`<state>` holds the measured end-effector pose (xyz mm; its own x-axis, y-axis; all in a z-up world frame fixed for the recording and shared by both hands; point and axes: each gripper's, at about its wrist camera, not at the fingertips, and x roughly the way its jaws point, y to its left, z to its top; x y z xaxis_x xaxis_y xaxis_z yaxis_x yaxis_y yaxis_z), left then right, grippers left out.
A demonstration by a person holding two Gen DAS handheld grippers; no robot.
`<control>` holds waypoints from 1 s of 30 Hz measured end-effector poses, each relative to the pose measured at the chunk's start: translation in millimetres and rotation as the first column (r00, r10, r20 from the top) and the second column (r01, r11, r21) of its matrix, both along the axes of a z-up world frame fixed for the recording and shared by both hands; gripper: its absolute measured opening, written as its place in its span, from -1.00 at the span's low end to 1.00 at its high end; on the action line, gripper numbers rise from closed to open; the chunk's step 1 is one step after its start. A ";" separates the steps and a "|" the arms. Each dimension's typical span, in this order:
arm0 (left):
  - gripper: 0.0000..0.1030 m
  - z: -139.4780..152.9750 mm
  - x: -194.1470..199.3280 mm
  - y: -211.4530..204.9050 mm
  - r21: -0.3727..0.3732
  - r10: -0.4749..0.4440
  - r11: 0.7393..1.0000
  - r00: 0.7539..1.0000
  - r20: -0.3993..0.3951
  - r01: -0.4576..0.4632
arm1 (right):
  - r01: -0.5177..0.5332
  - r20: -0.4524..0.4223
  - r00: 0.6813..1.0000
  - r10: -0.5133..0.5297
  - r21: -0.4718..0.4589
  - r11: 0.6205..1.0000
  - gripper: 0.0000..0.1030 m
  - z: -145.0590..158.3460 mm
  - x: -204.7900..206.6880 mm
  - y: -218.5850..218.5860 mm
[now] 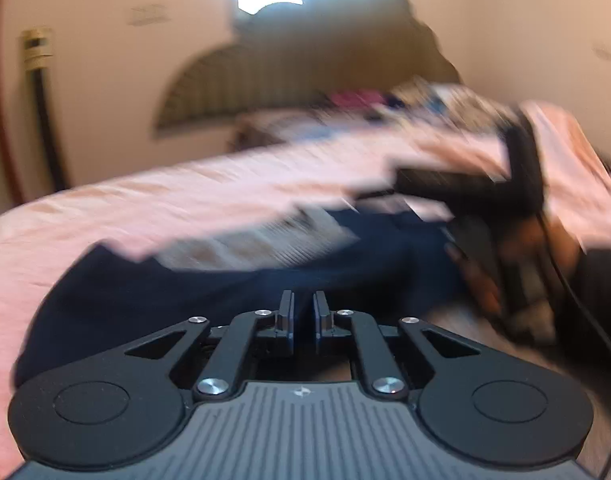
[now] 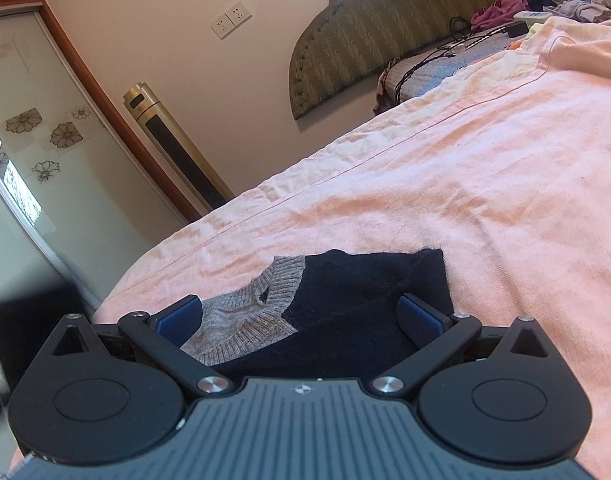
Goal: Fold small clothes
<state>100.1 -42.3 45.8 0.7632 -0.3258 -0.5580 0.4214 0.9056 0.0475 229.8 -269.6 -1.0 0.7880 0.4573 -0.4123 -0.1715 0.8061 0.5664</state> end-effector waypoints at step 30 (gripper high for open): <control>0.79 -40.4 -32.9 139.3 -0.416 0.391 0.804 0.905 -0.169 -0.425 | -0.294 -0.317 0.920 0.228 -0.178 0.939 -0.71 30.1 -40.1 80.0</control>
<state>67.3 96.9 5.4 0.8440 -0.2131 -0.4921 -0.0055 0.9142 -0.4053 189.7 -189.6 29.0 0.4848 0.5032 -0.7154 -0.2491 0.8635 0.4386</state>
